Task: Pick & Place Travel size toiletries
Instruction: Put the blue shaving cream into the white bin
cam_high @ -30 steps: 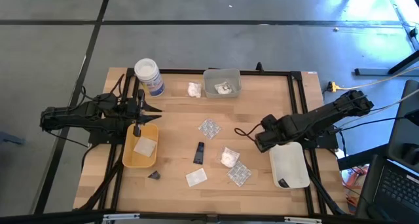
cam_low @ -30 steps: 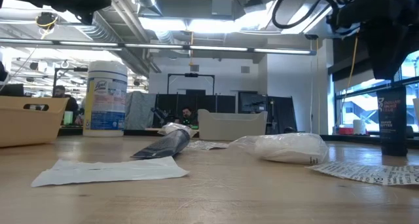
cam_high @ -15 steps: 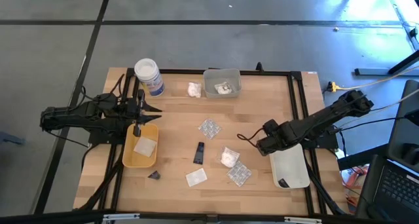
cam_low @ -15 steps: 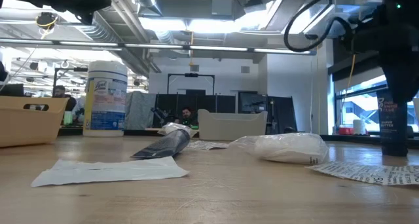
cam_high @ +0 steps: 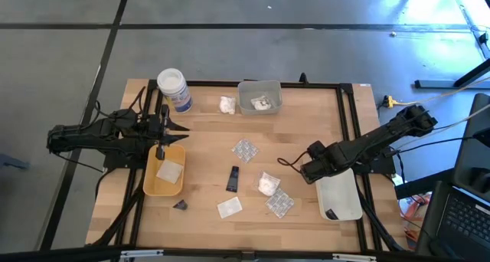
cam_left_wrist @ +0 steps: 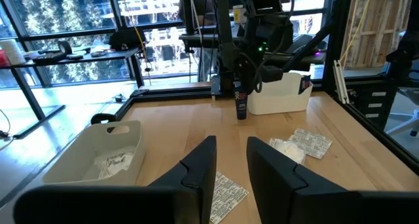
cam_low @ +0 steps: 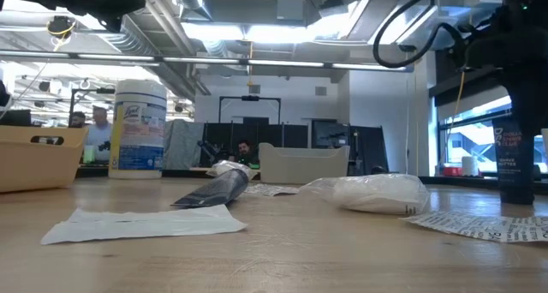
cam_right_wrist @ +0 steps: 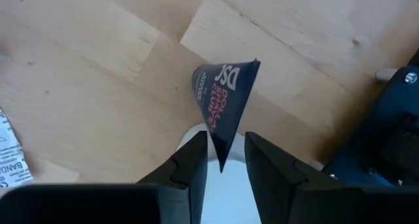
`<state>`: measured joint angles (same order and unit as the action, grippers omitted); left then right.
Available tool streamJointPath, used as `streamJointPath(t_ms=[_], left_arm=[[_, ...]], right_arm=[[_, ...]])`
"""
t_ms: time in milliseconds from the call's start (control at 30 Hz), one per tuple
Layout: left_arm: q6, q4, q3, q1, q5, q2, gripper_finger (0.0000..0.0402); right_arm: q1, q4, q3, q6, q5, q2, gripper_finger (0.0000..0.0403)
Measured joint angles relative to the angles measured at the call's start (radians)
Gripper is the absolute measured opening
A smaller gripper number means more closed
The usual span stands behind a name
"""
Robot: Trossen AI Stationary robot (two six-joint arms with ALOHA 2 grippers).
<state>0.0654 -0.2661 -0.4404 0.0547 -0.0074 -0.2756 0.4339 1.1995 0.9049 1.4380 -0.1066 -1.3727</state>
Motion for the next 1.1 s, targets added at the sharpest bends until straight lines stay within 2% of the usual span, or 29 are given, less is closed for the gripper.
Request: streamJointPath(t_ms=[433,633,1000,1100], left_arm=[[0.0,0.0,0.0,0.0,0.0,0.0,0.0082],[0.0,0.0,0.0,0.0,0.0,0.0,0.0086],[0.0,0.0,0.0,0.0,0.0,0.0,0.0082],[0.0,0.0,0.0,0.0,0.0,0.0,0.0084]], right_arm=[[-0.001,0.035,0.057,-0.028,-0.04,0.0,0.0123],[-0.001,0.038,0.057,-0.014,-0.043,0.0,0.0093],[-0.001,0.039,0.056,-0.013,-0.043,0.0,0.0009],[-0.001,0.039,0.056,-0.013,-0.042,0.0,0.0006]])
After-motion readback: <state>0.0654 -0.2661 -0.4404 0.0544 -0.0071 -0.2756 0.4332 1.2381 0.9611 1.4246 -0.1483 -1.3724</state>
